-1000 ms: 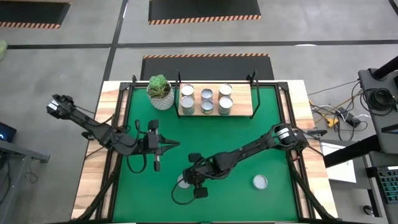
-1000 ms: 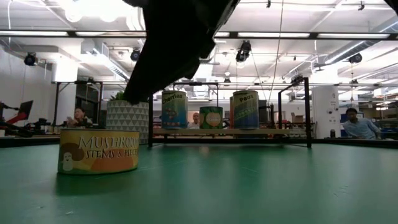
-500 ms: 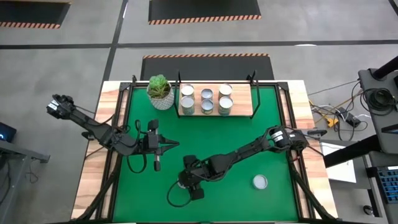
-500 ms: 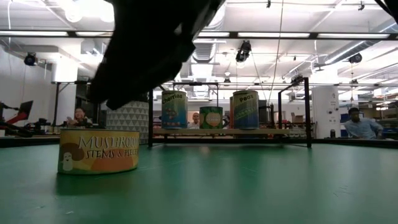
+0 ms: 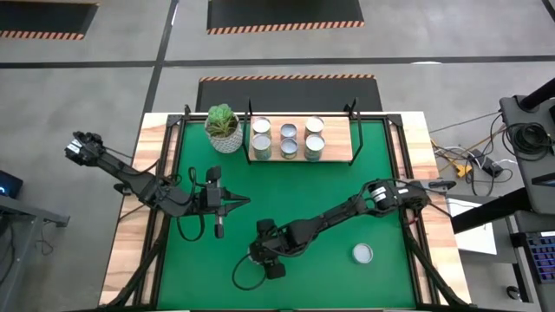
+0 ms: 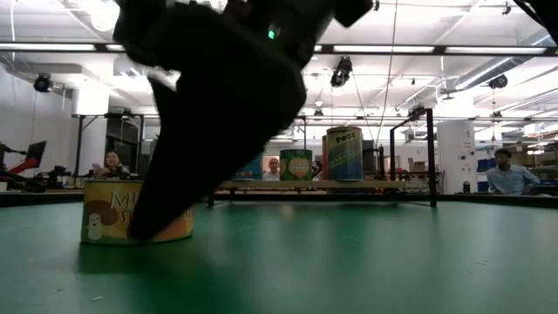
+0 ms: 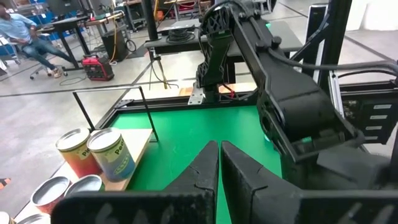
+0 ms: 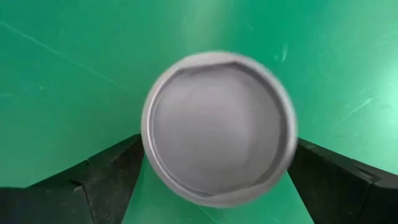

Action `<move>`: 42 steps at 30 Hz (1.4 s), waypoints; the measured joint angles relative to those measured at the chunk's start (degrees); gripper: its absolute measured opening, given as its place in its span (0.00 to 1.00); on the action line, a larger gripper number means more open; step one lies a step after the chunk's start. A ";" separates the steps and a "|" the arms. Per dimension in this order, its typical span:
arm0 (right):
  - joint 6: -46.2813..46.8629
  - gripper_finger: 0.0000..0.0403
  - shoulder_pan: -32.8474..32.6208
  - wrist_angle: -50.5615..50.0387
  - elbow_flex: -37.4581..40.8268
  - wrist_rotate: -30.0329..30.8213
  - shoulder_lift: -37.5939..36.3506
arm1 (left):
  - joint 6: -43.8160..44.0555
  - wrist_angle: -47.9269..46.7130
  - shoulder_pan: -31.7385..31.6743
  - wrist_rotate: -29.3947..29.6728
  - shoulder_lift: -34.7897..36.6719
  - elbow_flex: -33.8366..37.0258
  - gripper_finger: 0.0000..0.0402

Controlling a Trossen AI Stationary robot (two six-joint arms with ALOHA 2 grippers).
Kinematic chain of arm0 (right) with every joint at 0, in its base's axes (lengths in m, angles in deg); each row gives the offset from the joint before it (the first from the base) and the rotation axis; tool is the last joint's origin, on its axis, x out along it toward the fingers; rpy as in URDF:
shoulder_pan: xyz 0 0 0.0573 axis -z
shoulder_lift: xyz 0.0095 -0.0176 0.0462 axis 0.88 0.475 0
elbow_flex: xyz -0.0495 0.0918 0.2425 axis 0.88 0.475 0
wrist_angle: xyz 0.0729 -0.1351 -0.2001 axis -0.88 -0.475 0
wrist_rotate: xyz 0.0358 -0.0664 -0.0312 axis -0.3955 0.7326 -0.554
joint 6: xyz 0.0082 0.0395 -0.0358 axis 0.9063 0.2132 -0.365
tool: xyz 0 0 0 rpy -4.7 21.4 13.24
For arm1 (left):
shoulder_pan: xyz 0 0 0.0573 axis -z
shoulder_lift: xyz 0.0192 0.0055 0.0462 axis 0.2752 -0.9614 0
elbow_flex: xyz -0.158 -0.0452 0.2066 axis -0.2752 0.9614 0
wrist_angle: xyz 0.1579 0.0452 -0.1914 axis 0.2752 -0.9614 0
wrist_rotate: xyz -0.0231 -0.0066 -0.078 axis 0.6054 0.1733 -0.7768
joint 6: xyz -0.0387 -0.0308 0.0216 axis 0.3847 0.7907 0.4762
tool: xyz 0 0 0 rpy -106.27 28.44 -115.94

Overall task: Pick and place cans onto a shelf
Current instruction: Put the canned mushrooms on the shelf

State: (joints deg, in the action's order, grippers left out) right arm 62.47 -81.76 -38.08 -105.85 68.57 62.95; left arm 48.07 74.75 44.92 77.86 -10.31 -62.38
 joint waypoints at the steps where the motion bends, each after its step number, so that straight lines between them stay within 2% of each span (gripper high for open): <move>1: -0.27 0.91 0.01 -0.11 -0.16 -0.09 0.42 | 0.00 0.00 0.00 0.00 0.00 0.02 0.00; 5: -0.91 0.88 0.13 -0.13 -0.37 -0.14 0.71 | 0.00 -0.02 0.00 0.00 0.00 0.25 0.00; 17: -4.42 0.66 0.17 -2.46 -0.31 -0.09 -1.91 | 0.09 -0.01 0.00 -0.02 0.00 0.35 0.00; 20: -5.41 0.65 0.28 -6.69 -0.26 -0.03 -4.12 | 0.42 -0.02 0.00 -0.02 0.00 0.35 0.00; 25: -5.42 0.70 1.00 -15.22 -0.17 0.53 -8.63 | 0.66 -0.02 0.00 -0.02 0.00 0.35 0.00; 33: -1.80 0.70 2.54 -30.90 3.41 11.21 -18.10 | 1.38 -0.02 0.00 -0.04 0.00 0.35 0.00; 42: 8.06 0.71 5.44 -31.03 18.90 19.23 -35.46 | 1.84 -0.16 0.00 -0.05 0.00 0.35 0.00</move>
State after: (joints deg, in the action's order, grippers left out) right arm 70.53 -76.32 -69.11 -86.95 87.79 27.50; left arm 49.91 74.59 44.92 77.82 -10.31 -62.03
